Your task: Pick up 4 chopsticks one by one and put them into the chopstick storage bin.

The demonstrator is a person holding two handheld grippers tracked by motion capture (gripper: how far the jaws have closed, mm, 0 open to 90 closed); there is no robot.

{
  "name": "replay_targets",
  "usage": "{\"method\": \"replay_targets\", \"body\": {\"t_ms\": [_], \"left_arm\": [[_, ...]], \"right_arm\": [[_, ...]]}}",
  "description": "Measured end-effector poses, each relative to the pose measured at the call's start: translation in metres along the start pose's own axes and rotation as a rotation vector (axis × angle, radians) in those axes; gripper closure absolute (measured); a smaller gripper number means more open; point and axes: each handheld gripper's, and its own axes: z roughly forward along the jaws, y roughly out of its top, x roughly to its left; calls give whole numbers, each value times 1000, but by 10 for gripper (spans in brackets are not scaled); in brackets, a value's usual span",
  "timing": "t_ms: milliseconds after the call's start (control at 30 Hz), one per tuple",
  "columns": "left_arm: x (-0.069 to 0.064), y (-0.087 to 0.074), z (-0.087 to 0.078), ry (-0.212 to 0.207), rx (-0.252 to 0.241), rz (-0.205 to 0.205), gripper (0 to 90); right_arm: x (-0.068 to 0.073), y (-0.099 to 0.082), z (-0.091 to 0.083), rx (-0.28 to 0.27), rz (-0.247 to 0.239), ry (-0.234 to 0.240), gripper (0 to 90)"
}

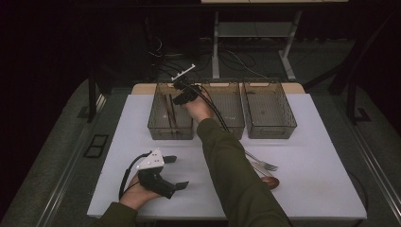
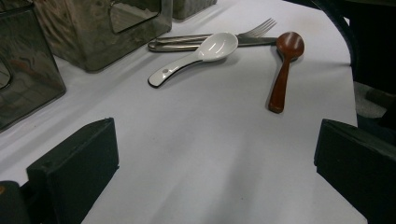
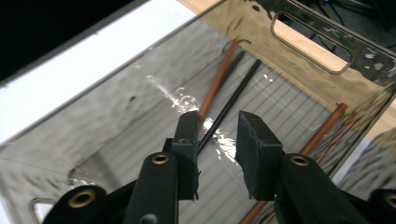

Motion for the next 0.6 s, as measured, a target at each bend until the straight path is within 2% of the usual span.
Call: {"method": "replay_targets", "body": {"t_ms": [233,433,600], "left_arm": [[0,0,1,0,4,-1,0],[1,0,0,2,13,11,0],[1,0,1,0,24,16,0]], "right_arm": [[-2,-3,-12,-9,-12,41,524],[-8,-11,-29,-41,-24,82,470],[-9,-24,-44,-68,-62,122,447]]}}
